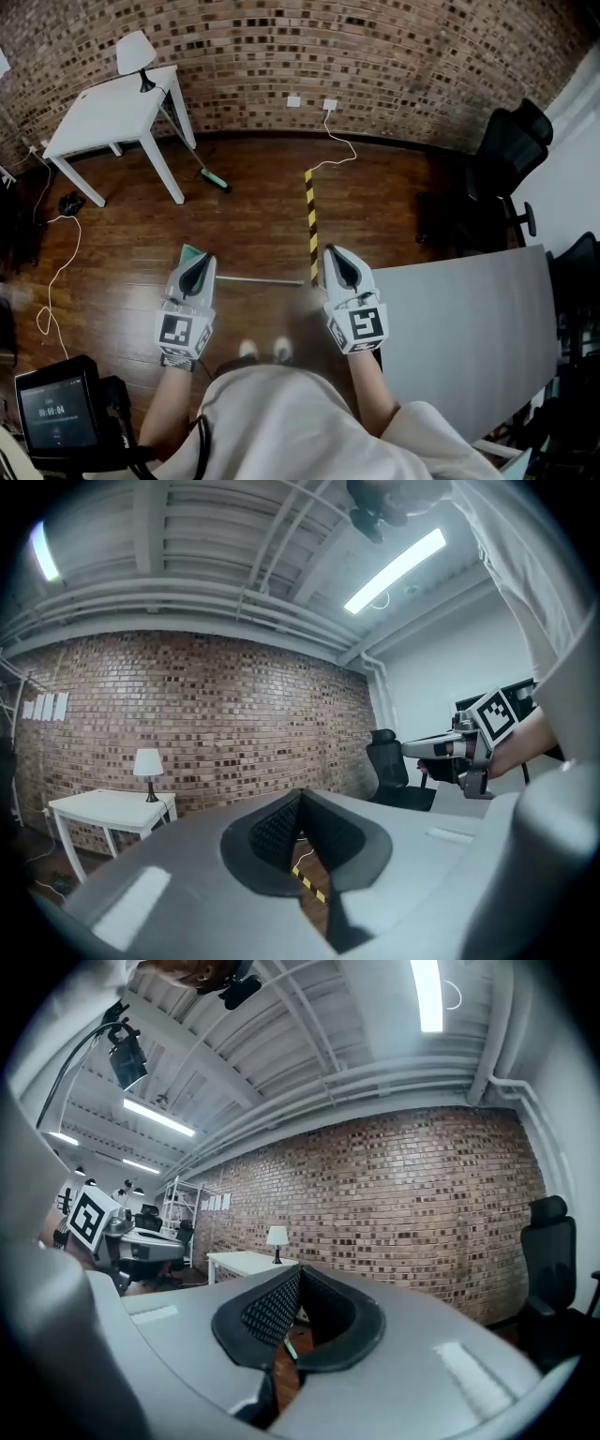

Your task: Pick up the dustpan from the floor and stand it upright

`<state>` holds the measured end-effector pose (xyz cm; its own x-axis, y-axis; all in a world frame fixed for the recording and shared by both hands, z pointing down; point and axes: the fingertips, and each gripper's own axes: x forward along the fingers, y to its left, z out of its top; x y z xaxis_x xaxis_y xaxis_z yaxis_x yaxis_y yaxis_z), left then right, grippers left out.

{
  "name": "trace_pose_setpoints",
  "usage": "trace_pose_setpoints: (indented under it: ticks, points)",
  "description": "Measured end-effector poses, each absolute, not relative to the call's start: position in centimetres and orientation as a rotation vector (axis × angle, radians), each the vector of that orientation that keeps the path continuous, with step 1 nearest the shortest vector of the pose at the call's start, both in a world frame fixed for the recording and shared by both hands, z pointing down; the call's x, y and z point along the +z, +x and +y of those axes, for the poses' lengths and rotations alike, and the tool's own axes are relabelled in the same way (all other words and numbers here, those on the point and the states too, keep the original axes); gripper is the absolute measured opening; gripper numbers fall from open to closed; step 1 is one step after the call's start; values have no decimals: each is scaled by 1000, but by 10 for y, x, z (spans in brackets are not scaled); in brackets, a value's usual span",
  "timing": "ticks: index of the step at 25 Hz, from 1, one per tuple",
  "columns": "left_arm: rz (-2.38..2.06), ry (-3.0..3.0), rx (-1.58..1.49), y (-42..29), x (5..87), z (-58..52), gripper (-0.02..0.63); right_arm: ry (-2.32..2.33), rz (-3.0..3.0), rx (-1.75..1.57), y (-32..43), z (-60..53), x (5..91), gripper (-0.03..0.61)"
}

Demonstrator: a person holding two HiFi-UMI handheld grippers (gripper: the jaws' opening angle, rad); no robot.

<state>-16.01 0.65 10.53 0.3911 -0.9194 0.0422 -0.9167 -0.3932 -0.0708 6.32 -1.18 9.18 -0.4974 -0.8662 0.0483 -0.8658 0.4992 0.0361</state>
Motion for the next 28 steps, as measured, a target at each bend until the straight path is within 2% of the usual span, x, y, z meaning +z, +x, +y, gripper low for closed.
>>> trace_pose_setpoints:
  ticks: [19,28]
  points:
    - [1615,-2696,-142,-195,128,-30,0,1694,-2541,14,40,-36,115,14]
    - [1534,-2780,-201,-177,177,-77,0,1731,-2429,66,72,-65,184,40]
